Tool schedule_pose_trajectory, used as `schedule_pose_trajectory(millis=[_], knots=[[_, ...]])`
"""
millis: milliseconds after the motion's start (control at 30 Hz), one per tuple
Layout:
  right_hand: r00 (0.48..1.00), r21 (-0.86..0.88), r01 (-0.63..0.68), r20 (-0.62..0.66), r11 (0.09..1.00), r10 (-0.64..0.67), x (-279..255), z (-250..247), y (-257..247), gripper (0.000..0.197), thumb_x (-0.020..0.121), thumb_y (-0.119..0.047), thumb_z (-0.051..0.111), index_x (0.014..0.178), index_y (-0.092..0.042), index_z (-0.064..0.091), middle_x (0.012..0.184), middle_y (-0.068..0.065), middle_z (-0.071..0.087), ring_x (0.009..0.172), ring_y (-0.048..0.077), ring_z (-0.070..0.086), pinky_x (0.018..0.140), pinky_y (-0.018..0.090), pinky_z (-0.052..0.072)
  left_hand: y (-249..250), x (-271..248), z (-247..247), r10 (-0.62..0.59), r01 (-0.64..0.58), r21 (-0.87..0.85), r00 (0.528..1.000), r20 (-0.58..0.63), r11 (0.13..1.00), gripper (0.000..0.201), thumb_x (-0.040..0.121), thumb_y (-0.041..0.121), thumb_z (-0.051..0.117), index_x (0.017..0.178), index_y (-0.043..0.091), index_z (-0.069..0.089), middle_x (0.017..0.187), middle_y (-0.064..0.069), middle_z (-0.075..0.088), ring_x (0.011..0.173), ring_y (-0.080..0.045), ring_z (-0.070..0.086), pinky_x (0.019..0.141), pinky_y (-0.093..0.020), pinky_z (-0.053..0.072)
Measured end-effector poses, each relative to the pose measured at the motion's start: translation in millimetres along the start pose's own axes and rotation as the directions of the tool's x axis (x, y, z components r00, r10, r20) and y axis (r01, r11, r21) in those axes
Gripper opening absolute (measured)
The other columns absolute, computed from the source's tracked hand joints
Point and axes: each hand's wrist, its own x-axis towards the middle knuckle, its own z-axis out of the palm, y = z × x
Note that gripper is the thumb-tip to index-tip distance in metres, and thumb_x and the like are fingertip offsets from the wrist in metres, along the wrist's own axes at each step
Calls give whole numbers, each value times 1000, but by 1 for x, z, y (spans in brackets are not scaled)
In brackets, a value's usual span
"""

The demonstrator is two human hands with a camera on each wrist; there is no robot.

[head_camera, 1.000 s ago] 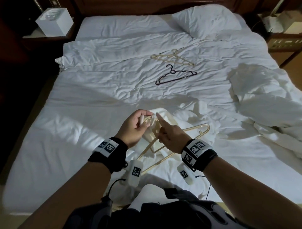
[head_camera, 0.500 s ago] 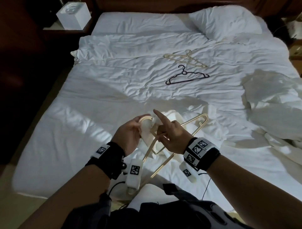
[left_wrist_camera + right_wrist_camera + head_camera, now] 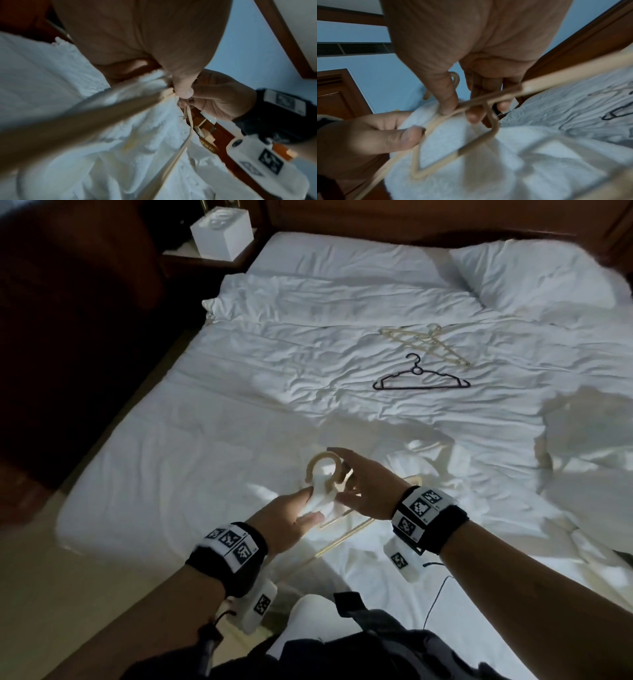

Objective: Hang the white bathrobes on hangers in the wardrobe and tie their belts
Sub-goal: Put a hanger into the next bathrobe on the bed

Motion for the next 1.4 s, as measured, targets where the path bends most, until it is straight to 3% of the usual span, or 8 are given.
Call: schedule_pose_trajectory(millis=[233,367,467,600,867,1100,1300,1400], knots=[[911,-354,274,392,894,-124,-5,18,7,104,70,-28,71,154,-33,10,157,-2,24,143,19,18,120,35,15,-14,-43,19,307,-280,537,951,41,796,27,88,27,60,112,21,49,87,-1,65,74,-23,63,65,-31,50],[862,-405,439,441,802,-249,-6,39,-2,37,76,-31,65,112,-25,62,99,-5,66,98,23,60,92,36,45,-23,-78,19,234,-217,538,971,38,815,39,82,27,64,115,24,42,87,-4,67,71,-25,64,63,-36,54],[931,-407,304,318,861,-178,7,32,-12,20,86,-31,61,104,-22,58,78,-2,63,78,30,63,71,30,45,-36,-102,-3,84,-12,426,985,-150,905,36,87,43,38,121,30,38,105,-14,70,89,-33,68,79,-43,55],[950,-411,202,305,889,-74,35,44,-52,35,91,-27,55,124,-22,45,68,-12,47,73,26,56,72,36,50,-59,-132,-37,-65,189,293,921,-384,937,33,94,25,52,127,23,49,111,-9,68,99,-30,65,84,-40,53],[962,-240,256,162,937,-221,120,188,-245,38,82,-16,56,113,-27,37,78,-3,59,69,27,57,62,35,48,-138,-266,-130,-282,366,-106,470,-836,924,30,97,21,53,126,14,52,96,-1,60,84,-16,52,70,-22,36],[784,-202,595,362,778,-505,137,351,-478,44,94,-25,48,132,-36,28,104,-5,61,85,21,60,70,32,47,-202,-497,-245,-280,384,-243,42,-959,891,29,95,27,52,123,21,54,96,-1,65,88,-22,60,75,-34,48],[485,20,871,129,491,-865,150,452,-655,78,79,-56,64,143,-24,33,132,1,35,119,19,39,102,34,36,-190,-672,-289,-47,539,-49,-18,-999,841,34,95,20,59,129,20,57,103,2,68,89,-7,59,77,-19,46],[336,-42,941,17,335,-942,156,487,-743,69,82,-64,56,138,-26,44,134,5,39,122,24,38,107,43,30,-186,-737,-301,85,613,-14,-132,-988,790,37,93,15,61,130,19,57,107,0,70,97,-9,63,85,-15,46]])
